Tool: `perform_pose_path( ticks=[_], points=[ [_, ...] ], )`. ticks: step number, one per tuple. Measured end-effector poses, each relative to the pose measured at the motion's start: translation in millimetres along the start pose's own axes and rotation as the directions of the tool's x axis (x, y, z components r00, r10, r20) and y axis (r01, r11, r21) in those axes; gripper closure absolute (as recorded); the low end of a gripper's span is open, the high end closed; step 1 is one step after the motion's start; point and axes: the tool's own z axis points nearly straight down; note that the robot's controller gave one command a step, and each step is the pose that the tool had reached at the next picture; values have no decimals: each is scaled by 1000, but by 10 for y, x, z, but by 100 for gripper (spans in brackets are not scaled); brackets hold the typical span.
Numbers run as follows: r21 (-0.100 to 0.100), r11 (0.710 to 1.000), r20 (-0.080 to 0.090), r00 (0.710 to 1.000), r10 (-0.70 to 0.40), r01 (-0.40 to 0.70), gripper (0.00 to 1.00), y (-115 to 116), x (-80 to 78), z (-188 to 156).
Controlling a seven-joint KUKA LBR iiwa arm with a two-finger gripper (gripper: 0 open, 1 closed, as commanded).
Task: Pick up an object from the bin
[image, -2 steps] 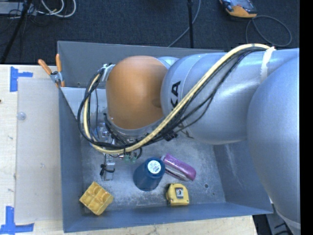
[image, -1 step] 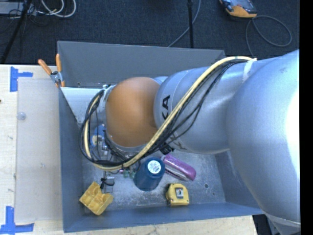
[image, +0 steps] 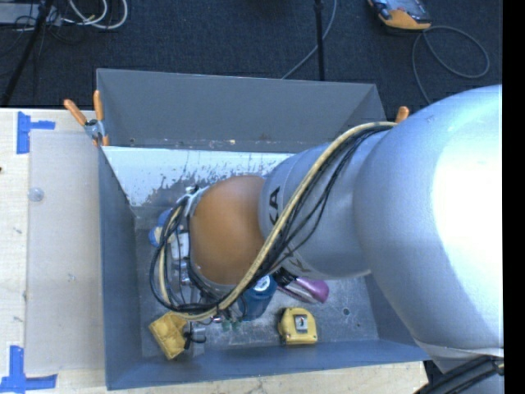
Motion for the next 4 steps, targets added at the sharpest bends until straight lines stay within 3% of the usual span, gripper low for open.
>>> perform_pose_path(
  ticks=[1,2,3,4],
  points=[
    [11,974,-3,974,-227,227,100,235,-39,177],
    [11,974,-3,974,-225,225,100,234,-40,177],
    [6,973,-8,973,-231,231,100,240,4,-280],
    [6,973,4,973,-232,232,100,233,-19,-748]
  ],
)
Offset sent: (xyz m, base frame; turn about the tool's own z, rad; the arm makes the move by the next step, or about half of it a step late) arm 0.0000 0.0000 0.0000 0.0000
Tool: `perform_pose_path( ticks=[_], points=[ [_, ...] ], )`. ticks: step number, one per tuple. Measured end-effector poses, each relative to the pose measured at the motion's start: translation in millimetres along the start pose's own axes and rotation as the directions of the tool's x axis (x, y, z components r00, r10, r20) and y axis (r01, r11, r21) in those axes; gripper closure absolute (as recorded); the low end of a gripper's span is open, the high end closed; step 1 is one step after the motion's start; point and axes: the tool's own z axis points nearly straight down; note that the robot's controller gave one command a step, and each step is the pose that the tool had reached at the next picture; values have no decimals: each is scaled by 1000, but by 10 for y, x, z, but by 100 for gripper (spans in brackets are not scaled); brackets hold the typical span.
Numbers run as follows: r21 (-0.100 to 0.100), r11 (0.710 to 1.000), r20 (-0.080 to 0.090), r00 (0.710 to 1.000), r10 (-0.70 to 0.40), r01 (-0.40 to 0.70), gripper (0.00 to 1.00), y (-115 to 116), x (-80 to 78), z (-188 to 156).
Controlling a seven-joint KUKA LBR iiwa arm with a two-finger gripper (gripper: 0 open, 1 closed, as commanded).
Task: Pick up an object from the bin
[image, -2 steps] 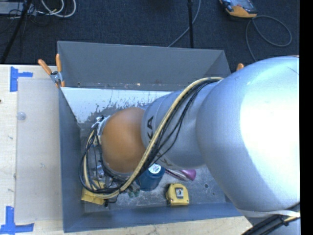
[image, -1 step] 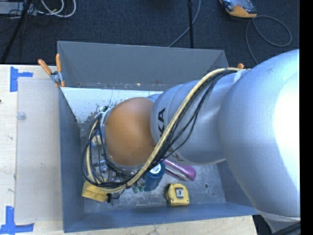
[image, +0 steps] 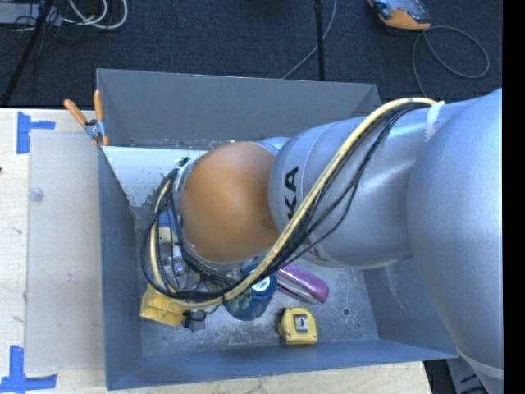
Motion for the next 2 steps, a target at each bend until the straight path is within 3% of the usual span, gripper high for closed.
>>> perform_pose_path(
  ticks=[1,2],
  points=[
    [0,1000,-11,1000,16,-16,100,23,58,-227],
    [0,1000,0,1000,7,-7,100,64,19,-709]
  ],
)
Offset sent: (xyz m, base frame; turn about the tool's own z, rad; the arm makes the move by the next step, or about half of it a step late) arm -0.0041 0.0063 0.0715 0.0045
